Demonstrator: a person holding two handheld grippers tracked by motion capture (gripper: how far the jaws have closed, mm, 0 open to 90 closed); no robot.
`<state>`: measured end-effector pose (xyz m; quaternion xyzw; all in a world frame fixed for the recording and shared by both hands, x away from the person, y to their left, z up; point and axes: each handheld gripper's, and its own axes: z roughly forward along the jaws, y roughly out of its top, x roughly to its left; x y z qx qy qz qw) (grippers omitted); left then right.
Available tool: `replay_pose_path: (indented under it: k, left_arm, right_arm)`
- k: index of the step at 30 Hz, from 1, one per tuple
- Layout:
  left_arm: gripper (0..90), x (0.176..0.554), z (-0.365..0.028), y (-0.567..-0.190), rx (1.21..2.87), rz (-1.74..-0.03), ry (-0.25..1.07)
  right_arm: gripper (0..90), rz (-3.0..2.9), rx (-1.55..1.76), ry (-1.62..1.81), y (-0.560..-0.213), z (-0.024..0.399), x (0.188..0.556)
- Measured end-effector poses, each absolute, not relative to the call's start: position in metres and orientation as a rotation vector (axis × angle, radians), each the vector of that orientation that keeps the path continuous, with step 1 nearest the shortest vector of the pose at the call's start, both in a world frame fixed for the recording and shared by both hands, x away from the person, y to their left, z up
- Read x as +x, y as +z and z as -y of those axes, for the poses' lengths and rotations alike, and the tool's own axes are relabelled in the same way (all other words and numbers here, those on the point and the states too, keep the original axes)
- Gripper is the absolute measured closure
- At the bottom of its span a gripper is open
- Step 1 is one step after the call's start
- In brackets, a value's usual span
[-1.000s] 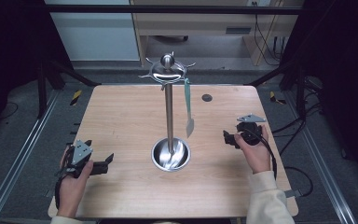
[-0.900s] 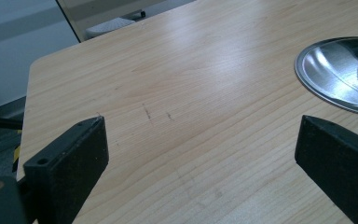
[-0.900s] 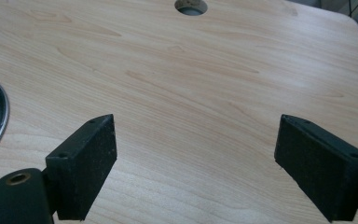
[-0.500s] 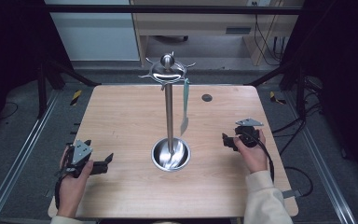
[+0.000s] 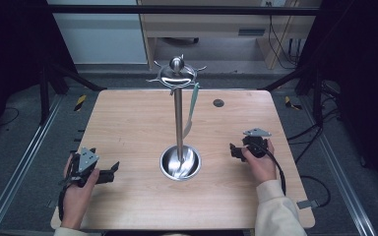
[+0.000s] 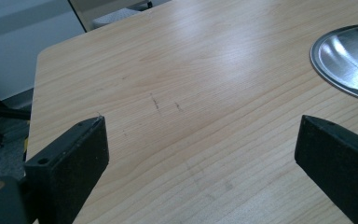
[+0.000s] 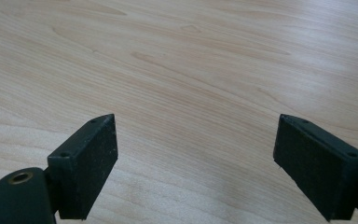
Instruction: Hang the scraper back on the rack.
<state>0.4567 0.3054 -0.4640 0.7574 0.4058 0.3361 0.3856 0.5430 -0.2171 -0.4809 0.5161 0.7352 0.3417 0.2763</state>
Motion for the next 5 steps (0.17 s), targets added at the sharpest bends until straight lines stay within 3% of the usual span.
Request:
replay_pose_path:
  k: [5]
  left_arm:
    - [2.6,0.4586,-0.3066,-0.4662,1.935,-1.052,0.849]
  right_arm:
    - [13.9,-1.997,1.38,0.908,-0.4849,0.2146,0.5438]
